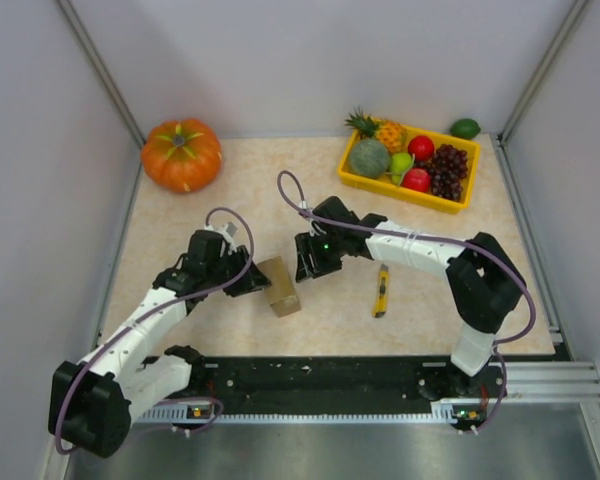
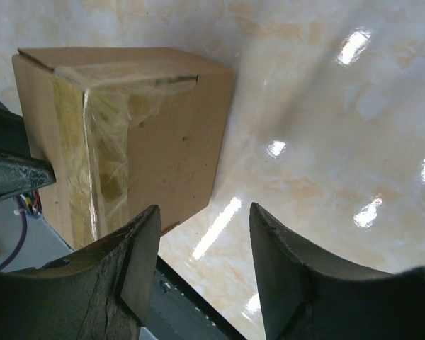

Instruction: Unpack the express box

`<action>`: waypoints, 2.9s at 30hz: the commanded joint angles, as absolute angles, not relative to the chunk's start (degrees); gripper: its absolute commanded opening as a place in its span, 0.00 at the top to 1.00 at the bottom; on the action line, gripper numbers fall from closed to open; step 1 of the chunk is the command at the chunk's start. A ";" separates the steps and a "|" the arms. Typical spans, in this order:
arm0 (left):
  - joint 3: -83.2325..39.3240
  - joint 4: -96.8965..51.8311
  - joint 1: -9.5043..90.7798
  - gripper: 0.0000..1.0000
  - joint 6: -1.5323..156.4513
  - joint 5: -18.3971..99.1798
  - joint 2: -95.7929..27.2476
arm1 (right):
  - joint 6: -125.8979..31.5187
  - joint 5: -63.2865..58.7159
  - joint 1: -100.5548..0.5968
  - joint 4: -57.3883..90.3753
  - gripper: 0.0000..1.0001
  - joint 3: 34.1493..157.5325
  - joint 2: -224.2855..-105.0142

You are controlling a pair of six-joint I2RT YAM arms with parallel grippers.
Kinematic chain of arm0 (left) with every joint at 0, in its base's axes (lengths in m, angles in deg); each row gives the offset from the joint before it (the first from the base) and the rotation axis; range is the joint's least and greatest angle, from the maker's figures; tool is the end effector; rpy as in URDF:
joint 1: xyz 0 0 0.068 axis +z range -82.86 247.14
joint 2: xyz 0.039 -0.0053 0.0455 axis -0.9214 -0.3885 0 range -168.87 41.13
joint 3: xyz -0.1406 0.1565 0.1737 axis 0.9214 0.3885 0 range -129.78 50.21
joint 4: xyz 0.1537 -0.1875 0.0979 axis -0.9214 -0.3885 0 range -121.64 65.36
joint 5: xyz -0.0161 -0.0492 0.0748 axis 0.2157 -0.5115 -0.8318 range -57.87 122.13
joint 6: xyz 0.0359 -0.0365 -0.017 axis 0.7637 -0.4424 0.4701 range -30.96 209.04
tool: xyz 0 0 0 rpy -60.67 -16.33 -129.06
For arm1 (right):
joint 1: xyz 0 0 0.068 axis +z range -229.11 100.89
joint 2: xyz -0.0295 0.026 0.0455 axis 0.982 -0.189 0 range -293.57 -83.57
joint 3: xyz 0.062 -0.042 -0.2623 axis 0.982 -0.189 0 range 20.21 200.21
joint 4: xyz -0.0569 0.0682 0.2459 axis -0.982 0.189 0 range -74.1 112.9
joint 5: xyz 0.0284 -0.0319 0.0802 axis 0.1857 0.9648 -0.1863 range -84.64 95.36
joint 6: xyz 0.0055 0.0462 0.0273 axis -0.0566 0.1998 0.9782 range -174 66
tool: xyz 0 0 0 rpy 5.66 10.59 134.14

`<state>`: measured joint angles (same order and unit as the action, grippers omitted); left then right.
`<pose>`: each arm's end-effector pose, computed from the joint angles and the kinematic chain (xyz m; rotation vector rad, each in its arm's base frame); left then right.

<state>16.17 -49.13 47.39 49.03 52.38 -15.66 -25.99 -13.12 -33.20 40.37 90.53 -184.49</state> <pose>0.1817 -0.0784 0.2161 -0.2700 2.5142 -0.8824 0.2515 0.2757 0.2112 -0.5590 2.6586 0.8657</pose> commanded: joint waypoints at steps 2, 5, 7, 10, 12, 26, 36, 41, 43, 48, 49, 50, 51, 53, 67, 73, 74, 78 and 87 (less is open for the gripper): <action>17.43 -60.75 48.86 0.65 48.87 37.24 -15.65 | -27.46 -14.24 -31.65 38.14 0.48 92.98 -181.74; 16.82 -65.05 48.86 0.65 48.08 30.05 -15.20 | -27.64 -13.72 -31.47 38.13 0.47 92.80 -181.66; 16.64 -66.12 48.86 0.65 47.82 27.84 -14.68 | -27.64 -13.54 -31.47 38.13 0.47 92.63 -181.65; 16.29 -67.35 48.86 0.66 46.16 26.77 -13.89 | -27.38 -12.93 -31.38 38.13 0.47 92.28 -181.57; 15.68 -68.23 48.86 0.65 45.19 25.72 -13.27 | -26.94 -12.31 -31.21 38.13 0.47 92.01 -181.48; 11.46 -67.53 48.86 0.53 45.71 22.28 -9.59 | -27.64 -8.97 -30.50 38.13 0.46 91.93 -180.86; 14.44 -54.00 48.86 0.38 47.38 36.08 -13.53 | -32.56 -6.51 -27.08 37.43 0.46 91.84 -179.90; 14.18 -52.68 48.86 0.38 49.13 40.56 -20.72 | -31.86 -3.10 -27.07 37.17 0.46 90.61 -179.11; 13.65 -52.24 48.86 0.38 50.45 41.62 -22.84 | -31.77 -1.86 -27.16 37.25 0.46 90.17 -178.32; 13.74 -47.06 48.86 0.41 53.70 48.45 -26.89 | -31.42 0.61 -27.60 37.25 0.46 89.38 -177.17; 13.65 -44.70 48.86 0.42 54.23 49.87 -27.24 | -31.33 0.96 -27.95 37.26 0.46 89.29 -176.91; 13.57 -43.81 48.77 0.45 54.32 51.10 -28.29 | -30.98 2.01 -28.30 37.34 0.46 89.03 -176.73; 13.48 -43.01 48.77 0.46 54.06 52.59 -29.00 | -30.02 2.36 -28.65 37.43 0.46 88.85 -176.47; 12.61 -41.17 48.42 0.47 53.80 55.85 -31.53 | -28.70 3.15 -30.50 37.43 0.46 88.15 -175.86; 2.32 -51.70 46.92 0.35 52.57 44.45 -27.71 | -29.30 1.49 -37.80 37.43 0.44 94.72 -178.75; 6.87 -58.03 44.20 0.54 47.03 39.25 -14.54 | -32.64 -2.89 -38.50 37.61 0.44 101.23 -185.24; 9.76 -57.86 43.94 0.66 46.85 40.55 -12.59 | -33.34 -3.25 -38.59 37.61 0.44 101.94 -185.87; 16.72 -57.77 42.44 0.73 45.54 46.97 -3.97 | -34.23 -2.29 -38.68 38.13 0.45 104.93 -188.94; 24.46 -49.10 39.37 0.77 46.33 52.87 -2.19 | -31.06 0.35 -38.68 39.45 0.49 108.36 -196.59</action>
<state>23.19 -57.17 40.96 46.32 49.71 -0.36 -31.87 0.23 -38.16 39.01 104.45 -194.18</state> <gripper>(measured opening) 0.235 0.513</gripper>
